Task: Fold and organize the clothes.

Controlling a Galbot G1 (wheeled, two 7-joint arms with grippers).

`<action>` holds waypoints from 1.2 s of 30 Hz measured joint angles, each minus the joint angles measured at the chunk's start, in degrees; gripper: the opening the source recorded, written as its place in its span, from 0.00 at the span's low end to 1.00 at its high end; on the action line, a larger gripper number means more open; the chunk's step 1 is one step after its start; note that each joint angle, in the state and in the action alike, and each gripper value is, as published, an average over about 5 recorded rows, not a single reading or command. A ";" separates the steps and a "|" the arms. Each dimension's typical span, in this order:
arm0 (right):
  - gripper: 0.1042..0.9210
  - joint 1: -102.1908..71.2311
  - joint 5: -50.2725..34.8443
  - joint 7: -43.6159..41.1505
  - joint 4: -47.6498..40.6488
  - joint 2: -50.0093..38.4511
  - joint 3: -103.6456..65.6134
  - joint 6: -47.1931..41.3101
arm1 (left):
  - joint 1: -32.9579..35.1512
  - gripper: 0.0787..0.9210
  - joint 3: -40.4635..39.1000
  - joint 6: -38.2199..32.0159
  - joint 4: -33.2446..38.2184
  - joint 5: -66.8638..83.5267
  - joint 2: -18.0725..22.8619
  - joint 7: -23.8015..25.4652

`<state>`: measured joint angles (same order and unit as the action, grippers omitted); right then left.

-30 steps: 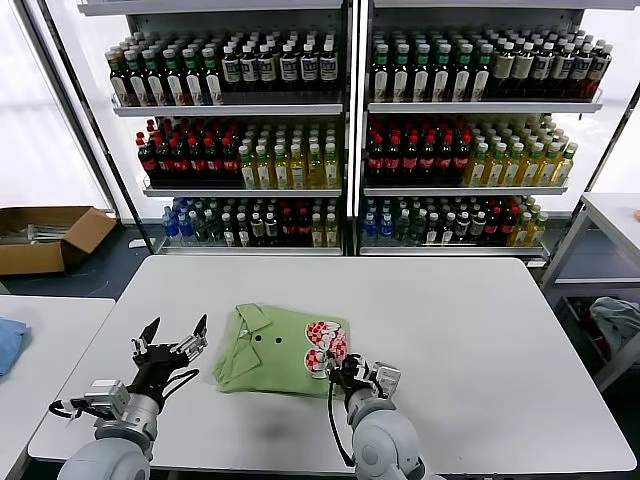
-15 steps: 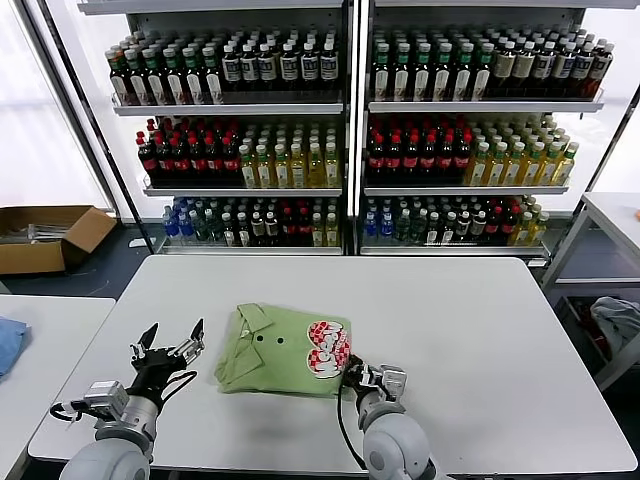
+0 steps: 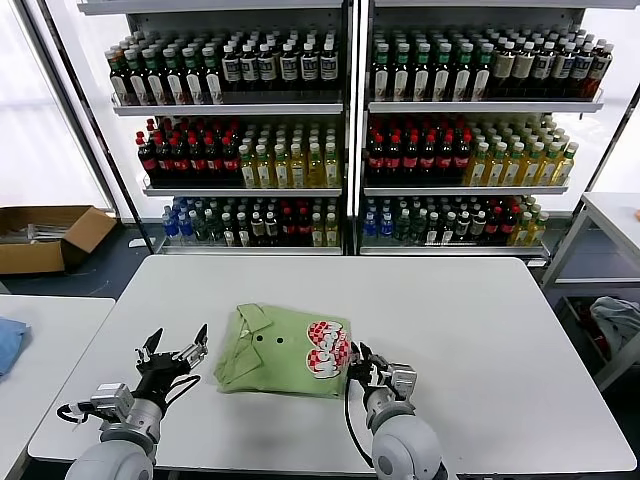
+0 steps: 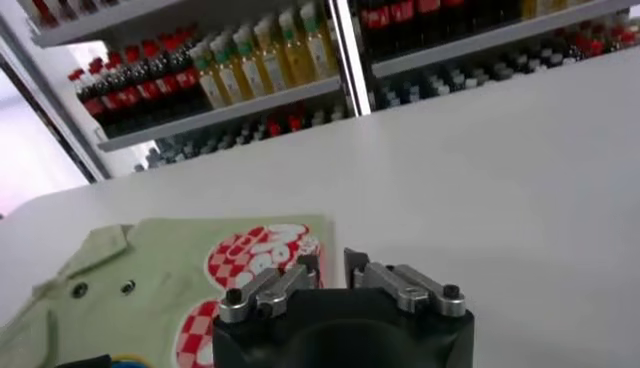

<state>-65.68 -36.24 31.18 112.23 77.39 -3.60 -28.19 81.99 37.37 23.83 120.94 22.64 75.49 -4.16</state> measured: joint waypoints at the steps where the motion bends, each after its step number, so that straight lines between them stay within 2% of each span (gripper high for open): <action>1: 0.27 0.14 0.06 -0.13 0.09 0.13 0.03 -0.01 | 0.04 0.88 -0.13 0.05 -0.03 -0.10 0.07 0.04; 16: 0.80 1.56 -1.74 1.25 -3.76 3.36 1.47 -1.88 | 0.60 0.88 -0.40 0.83 -0.57 -0.65 0.87 0.10; 19: 0.85 1.66 -2.03 1.76 -4.16 3.56 1.53 -2.15 | 0.51 0.88 -0.42 0.98 -0.98 -0.66 0.96 0.04; 23: 0.80 1.65 -2.33 2.32 -4.57 3.54 1.59 -2.38 | 0.32 0.88 -0.43 1.06 -1.34 -0.65 0.99 -0.06; 36: 0.32 1.72 -1.89 2.66 -5.63 4.22 3.04 -2.41 | 0.13 0.88 -0.26 1.17 -1.36 -0.38 1.08 0.08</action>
<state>-63.96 -38.13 33.85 106.61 81.61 -0.56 -30.60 82.13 37.12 25.01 119.58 22.26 76.57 -4.08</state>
